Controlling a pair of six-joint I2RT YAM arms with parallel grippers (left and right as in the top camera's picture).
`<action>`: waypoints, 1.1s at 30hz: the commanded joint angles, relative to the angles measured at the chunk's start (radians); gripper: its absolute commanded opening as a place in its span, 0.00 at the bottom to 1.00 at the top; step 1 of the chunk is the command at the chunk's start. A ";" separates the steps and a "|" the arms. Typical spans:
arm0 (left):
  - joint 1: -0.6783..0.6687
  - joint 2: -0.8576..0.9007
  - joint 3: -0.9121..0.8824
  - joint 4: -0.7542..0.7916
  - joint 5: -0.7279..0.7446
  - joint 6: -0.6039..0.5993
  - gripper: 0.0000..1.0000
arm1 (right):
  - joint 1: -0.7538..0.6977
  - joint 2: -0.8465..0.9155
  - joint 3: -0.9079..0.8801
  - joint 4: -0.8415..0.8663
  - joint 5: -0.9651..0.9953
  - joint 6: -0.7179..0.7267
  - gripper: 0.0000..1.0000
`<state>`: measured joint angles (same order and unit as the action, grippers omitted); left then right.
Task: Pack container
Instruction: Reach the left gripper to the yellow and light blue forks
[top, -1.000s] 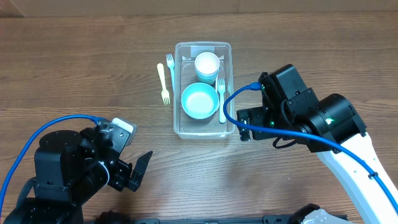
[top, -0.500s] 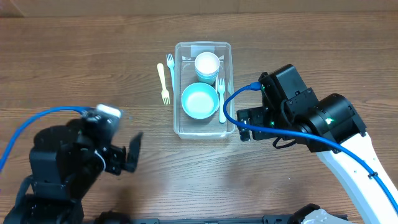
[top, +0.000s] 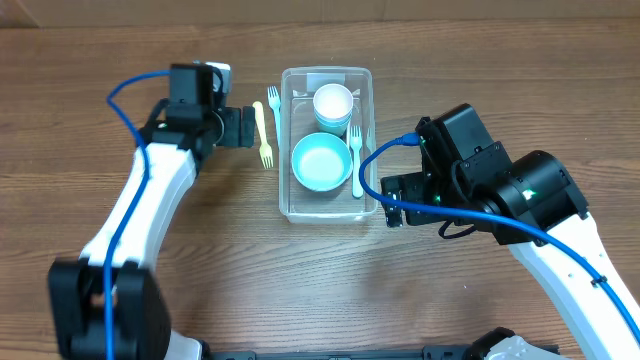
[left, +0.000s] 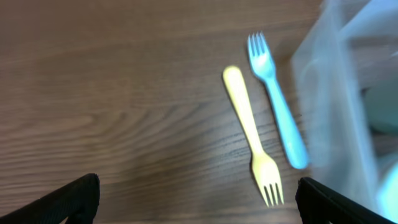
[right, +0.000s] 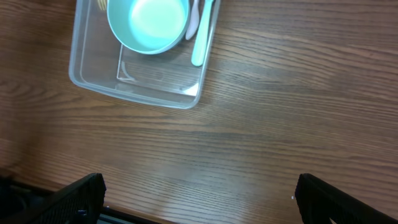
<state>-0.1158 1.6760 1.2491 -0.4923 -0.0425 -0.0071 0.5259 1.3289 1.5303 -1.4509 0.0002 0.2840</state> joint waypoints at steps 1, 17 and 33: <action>0.003 0.136 0.005 0.089 -0.006 -0.073 1.00 | 0.002 -0.010 -0.002 0.005 0.002 -0.004 1.00; -0.057 0.360 0.005 0.375 0.053 -0.119 1.00 | 0.002 -0.010 -0.002 0.005 0.002 -0.004 1.00; -0.099 0.423 0.006 0.447 -0.062 -0.138 1.00 | 0.002 -0.010 -0.002 0.005 0.002 -0.004 1.00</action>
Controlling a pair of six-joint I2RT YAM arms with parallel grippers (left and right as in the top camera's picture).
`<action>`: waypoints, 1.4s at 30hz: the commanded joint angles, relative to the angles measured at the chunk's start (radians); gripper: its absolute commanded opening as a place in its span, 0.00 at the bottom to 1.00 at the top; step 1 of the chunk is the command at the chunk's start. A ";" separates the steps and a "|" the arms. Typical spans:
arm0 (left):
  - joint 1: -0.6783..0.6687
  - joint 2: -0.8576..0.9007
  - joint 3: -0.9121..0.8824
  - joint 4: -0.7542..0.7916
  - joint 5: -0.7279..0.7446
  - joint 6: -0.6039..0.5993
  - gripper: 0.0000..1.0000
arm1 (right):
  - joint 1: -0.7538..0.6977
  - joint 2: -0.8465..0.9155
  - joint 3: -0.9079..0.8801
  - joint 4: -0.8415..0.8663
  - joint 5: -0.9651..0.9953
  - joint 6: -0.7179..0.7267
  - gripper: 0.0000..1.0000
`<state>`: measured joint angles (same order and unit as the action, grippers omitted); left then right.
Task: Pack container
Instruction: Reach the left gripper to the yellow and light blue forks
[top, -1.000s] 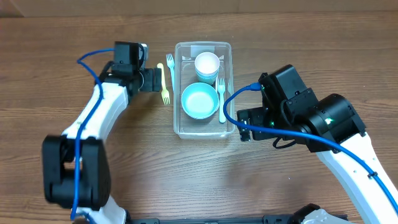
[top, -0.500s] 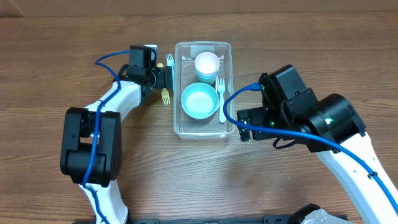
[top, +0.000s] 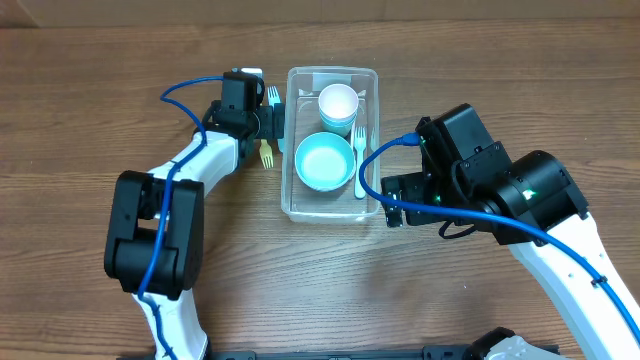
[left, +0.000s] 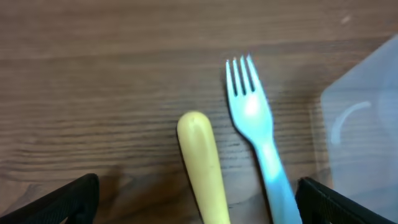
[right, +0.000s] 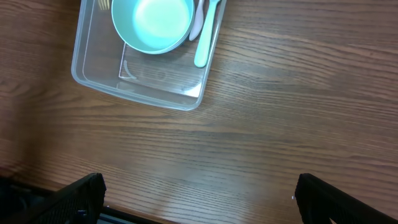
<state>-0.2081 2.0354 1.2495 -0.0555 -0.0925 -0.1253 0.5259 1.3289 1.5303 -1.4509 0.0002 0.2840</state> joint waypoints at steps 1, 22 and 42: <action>-0.006 0.075 0.005 0.024 -0.008 -0.031 1.00 | 0.002 -0.010 -0.002 0.005 0.002 -0.004 1.00; 0.000 0.114 0.112 -0.168 -0.101 -0.035 0.79 | 0.002 -0.010 -0.002 0.005 0.002 -0.004 1.00; -0.008 0.076 0.156 -0.236 0.030 -0.055 0.46 | 0.002 -0.010 -0.002 0.005 0.002 -0.004 1.00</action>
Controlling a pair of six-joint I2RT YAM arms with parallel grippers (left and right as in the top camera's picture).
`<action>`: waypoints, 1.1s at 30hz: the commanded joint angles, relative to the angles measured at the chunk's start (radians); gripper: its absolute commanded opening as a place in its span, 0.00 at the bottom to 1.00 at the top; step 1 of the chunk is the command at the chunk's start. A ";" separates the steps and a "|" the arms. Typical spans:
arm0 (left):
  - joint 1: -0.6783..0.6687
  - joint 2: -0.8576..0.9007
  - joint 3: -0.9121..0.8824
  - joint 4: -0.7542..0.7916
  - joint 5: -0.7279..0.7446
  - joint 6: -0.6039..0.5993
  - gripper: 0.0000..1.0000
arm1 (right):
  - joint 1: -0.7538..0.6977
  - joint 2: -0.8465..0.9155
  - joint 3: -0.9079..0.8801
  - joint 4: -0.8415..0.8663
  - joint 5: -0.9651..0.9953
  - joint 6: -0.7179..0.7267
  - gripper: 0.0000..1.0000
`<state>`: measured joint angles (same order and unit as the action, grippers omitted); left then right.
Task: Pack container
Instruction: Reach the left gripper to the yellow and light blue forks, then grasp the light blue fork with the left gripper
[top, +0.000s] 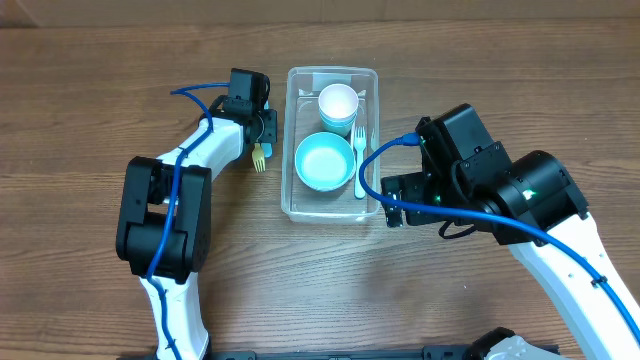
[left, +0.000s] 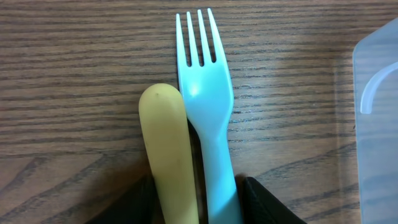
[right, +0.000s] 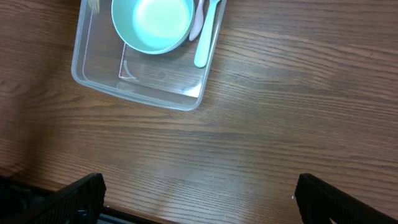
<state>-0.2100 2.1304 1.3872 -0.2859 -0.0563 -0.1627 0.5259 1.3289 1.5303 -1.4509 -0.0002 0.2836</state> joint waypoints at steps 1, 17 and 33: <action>-0.007 -0.030 0.019 -0.006 -0.007 -0.017 0.46 | 0.002 -0.010 -0.002 0.005 0.002 -0.003 1.00; -0.014 -0.105 0.019 -0.064 0.047 -0.026 0.31 | 0.002 -0.010 -0.002 0.005 0.002 -0.003 1.00; -0.013 -0.015 0.017 -0.001 0.080 -0.055 0.32 | 0.002 -0.010 -0.002 0.005 0.002 -0.003 1.00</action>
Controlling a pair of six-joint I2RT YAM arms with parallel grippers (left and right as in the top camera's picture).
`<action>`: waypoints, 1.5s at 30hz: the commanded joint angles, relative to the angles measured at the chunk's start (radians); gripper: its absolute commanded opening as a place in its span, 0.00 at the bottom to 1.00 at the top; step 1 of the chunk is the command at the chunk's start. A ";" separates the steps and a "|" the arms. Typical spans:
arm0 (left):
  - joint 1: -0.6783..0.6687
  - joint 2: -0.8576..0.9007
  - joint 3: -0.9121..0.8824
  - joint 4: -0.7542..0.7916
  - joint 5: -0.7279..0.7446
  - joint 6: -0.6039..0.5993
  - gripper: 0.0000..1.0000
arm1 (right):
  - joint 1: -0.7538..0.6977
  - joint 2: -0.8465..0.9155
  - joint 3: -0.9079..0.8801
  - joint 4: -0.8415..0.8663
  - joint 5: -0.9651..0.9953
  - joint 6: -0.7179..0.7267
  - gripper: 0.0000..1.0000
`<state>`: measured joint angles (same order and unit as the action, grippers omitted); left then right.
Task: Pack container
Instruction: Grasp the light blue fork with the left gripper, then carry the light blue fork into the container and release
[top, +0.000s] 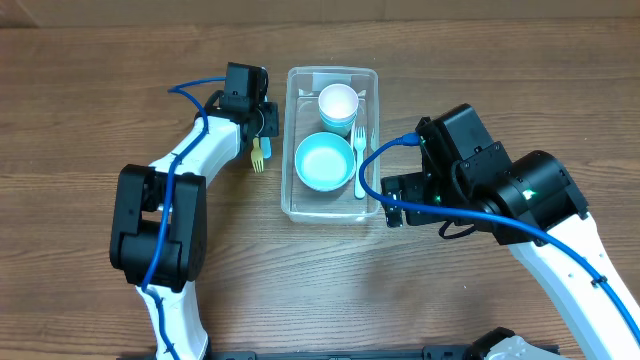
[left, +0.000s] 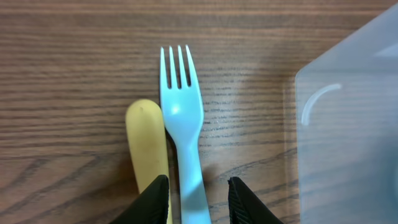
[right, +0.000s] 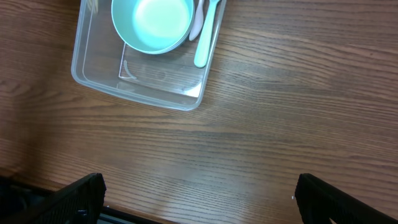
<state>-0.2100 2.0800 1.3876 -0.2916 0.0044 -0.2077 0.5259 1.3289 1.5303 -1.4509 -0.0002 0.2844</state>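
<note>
A clear plastic container holds a teal bowl, a white cup and a teal fork. Just left of it a blue fork and a yellow fork lie side by side on the table. My left gripper is low over them, its fingers narrowed round the blue fork's handle; a gap shows on the right side, and the left finger overlaps the yellow handle. My right gripper hangs wide open over bare table in front of the container.
The container's near part is bare plastic floor. A pale utensil lies between the bowl and the teal fork. The wooden table stretches to all sides. My right arm stands close to the container's right wall.
My left gripper's fingers have drawn closer together round the blue fork's handle, and the wrist has backed off a little from the table. The right arm has not moved.
My left gripper stood wide open to the left of the two forks. Then it was nearer them, still wide open. Then it sat low with both handles between its fingers, and now only the blue handle lies between them. The right arm stayed still.
</note>
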 joint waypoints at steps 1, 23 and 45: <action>-0.013 0.036 0.017 0.005 0.019 -0.010 0.32 | 0.002 -0.010 -0.002 0.005 0.002 -0.004 1.00; -0.013 0.090 0.073 -0.038 0.023 -0.010 0.04 | 0.002 -0.010 -0.002 0.005 0.002 -0.004 1.00; -0.209 -0.264 0.288 -0.327 -0.055 -0.031 0.04 | 0.002 -0.010 -0.002 0.005 0.002 -0.004 1.00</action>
<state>-0.2996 1.8549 1.6577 -0.5987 -0.0452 -0.2115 0.5259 1.3285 1.5303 -1.4509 -0.0006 0.2836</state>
